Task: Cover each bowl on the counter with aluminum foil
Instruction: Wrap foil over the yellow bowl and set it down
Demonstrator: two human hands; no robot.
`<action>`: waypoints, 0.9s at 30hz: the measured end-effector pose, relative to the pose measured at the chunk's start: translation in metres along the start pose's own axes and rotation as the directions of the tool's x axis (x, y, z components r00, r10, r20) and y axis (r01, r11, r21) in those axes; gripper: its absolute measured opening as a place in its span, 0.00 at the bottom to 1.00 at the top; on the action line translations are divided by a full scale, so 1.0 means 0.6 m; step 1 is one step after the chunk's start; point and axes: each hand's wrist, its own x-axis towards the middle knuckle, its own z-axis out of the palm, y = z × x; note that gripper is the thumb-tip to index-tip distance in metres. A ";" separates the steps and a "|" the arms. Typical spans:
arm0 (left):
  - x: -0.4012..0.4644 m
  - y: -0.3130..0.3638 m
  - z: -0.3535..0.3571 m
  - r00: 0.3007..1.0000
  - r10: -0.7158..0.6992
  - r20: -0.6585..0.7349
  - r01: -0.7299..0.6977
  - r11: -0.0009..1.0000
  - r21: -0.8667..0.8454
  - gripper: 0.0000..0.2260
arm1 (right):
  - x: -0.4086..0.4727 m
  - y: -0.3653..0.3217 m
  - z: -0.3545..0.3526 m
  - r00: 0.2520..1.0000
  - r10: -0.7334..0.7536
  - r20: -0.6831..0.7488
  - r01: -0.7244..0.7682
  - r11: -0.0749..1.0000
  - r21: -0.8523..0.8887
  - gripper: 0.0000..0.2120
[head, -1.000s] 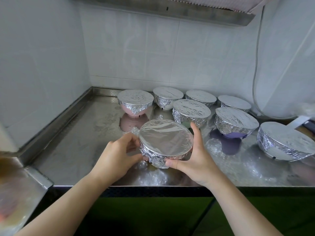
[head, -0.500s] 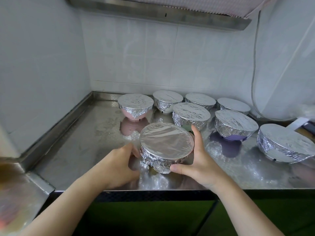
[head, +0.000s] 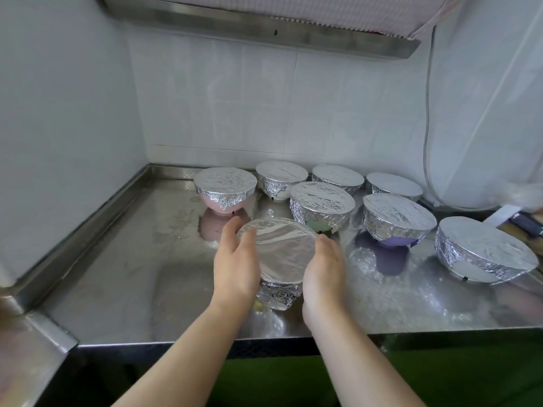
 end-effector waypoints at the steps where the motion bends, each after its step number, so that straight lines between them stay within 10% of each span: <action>1: -0.002 -0.002 0.001 1.000 -0.023 -0.012 0.022 0.999 -0.024 0.25 | 0.003 0.002 0.004 0.999 0.023 -0.027 -0.022 1.000 0.012 0.11; 15: 0.021 0.030 -0.050 0.999 -0.044 -0.002 0.044 0.986 0.163 0.16 | 0.015 -0.022 0.008 0.995 0.093 -0.024 -0.094 0.995 -0.027 0.26; 18: 0.042 0.035 -0.047 0.997 -0.018 0.070 0.009 0.992 0.124 0.14 | -0.011 -0.037 -0.001 0.995 -0.085 -0.043 0.080 0.991 -0.108 0.10; 27: 0.043 -0.026 -0.021 0.985 -0.150 0.090 0.168 0.949 -0.268 0.13 | -0.028 -0.013 0.024 0.997 -0.043 -0.067 0.039 0.998 -0.055 0.17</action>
